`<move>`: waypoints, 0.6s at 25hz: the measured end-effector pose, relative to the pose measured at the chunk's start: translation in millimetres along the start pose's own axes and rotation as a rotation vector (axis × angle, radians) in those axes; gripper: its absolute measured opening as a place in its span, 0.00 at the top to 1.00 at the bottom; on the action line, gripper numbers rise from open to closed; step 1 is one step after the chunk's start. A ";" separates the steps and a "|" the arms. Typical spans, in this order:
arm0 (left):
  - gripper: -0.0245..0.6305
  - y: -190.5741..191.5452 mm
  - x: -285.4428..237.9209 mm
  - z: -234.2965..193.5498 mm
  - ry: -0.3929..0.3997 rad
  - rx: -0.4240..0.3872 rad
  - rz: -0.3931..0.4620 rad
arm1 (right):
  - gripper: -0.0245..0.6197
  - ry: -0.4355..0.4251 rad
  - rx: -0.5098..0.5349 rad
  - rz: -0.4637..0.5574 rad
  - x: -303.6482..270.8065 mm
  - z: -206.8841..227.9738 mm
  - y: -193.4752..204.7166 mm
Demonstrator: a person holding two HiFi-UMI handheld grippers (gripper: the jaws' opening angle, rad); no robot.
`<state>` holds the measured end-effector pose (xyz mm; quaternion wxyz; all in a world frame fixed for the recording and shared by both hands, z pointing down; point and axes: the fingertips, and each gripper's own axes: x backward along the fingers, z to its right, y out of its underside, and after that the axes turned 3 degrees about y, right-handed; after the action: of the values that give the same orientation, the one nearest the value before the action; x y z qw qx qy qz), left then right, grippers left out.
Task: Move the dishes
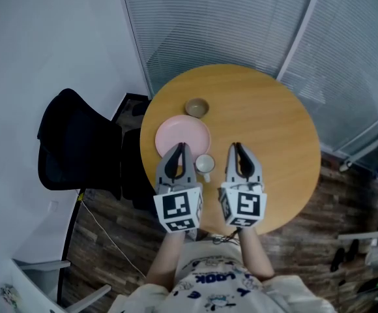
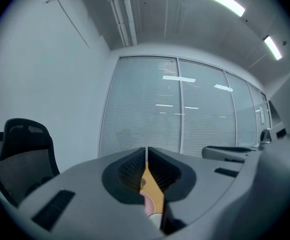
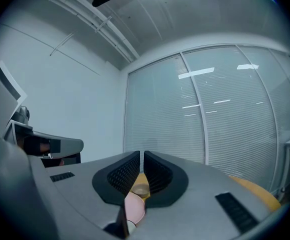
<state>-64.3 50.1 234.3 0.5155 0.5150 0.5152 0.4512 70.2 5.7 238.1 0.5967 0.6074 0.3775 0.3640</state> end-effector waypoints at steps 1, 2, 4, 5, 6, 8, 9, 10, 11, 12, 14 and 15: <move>0.93 -0.4 -0.2 0.5 0.000 -0.001 0.000 | 0.92 0.001 0.000 0.004 -0.3 1.2 -1.1; 0.93 -0.9 -0.5 0.7 -0.001 -0.002 0.001 | 0.92 0.003 -0.004 0.013 -0.9 2.0 -2.3; 0.93 -1.1 -0.4 0.9 -0.002 -0.004 0.002 | 0.92 0.001 -0.022 0.034 -1.7 1.9 -2.9; 0.93 -0.8 -0.3 0.8 -0.003 -0.004 0.002 | 0.92 0.001 -0.029 0.038 -2.0 1.9 -2.4; 0.93 -0.6 -0.6 0.6 -0.004 -0.003 0.002 | 0.92 0.004 -0.027 0.037 -2.4 2.7 -1.7; 0.93 -0.5 -2.5 -0.4 -0.006 -0.003 0.001 | 0.92 0.010 -0.012 0.025 -4.4 4.7 -1.6; 0.93 -0.5 -3.9 -1.0 -0.007 -0.003 0.000 | 0.92 0.006 -0.007 0.019 -5.9 4.2 -2.4; 0.93 -0.7 -5.2 -1.6 -0.007 -0.003 -0.001 | 0.92 0.000 -0.008 0.016 -7.4 2.8 -2.9; 0.93 -0.8 -6.2 -2.3 -0.007 -0.003 -0.002 | 0.92 -0.007 -0.016 0.016 -8.6 0.8 -2.8; 0.93 -1.1 -6.9 -2.9 -0.006 -0.002 -0.002 | 0.92 -0.011 -0.023 0.014 -9.4 -0.7 -2.4; 0.94 -1.8 -7.3 -3.9 -0.007 -0.004 -0.001 | 0.92 -0.008 -0.014 -0.001 -9.3 -0.9 -1.5; 0.93 -2.3 -7.1 -4.2 -0.008 -0.006 0.000 | 0.92 -0.009 -0.013 -0.004 -8.8 -1.4 -0.7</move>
<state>-69.0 43.1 232.8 0.5189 0.5155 0.5117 0.4507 65.0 -1.6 237.5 0.6031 0.6044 0.3737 0.3624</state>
